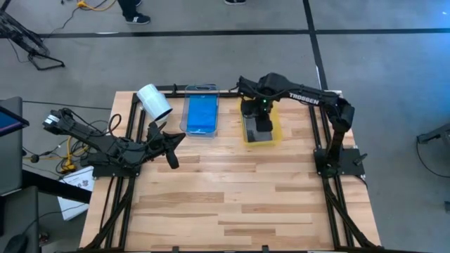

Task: Pick & place jewel cases by type
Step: Return to Home Position

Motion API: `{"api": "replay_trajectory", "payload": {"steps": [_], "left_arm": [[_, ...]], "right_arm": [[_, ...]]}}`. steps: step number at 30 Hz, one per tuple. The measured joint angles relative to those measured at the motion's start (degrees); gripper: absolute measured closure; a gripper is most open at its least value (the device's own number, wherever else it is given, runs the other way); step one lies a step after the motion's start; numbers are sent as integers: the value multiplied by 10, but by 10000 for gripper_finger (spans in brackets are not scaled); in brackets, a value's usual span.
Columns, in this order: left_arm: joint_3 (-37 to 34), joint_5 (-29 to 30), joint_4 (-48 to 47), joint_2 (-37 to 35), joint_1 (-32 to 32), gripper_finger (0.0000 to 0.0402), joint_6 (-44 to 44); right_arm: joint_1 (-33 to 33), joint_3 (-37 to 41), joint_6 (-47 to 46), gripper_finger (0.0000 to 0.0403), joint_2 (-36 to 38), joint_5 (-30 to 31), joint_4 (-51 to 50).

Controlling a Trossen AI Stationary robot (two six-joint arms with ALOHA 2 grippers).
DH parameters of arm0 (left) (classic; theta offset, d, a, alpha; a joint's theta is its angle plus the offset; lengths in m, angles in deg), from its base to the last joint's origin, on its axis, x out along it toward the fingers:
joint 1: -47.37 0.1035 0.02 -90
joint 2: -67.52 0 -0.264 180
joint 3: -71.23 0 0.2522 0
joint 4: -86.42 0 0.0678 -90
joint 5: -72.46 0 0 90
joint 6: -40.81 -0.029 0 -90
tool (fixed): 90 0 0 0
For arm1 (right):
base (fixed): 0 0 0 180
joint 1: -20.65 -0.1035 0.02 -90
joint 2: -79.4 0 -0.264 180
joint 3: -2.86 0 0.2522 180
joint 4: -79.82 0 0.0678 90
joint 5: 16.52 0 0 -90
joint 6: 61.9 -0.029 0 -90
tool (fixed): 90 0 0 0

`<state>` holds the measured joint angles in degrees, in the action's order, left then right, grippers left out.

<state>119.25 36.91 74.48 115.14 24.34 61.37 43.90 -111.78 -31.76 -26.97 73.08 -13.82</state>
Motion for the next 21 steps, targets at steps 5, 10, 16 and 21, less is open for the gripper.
{"api": "replay_trajectory", "payload": {"steps": [5,10,16,21], "left_arm": [[0,-1,0,0,0,401,9],[0,4,0,0,0,401,7],[0,73,-7,0,0,401,-9],[0,82,69,0,0,401,-40]], "right_arm": [[25,0,-58,239,3,5,23],[46,0,-102,228,30,-30,58],[52,0,-147,229,112,-120,160],[52,0,-166,236,198,-131,215]]}}
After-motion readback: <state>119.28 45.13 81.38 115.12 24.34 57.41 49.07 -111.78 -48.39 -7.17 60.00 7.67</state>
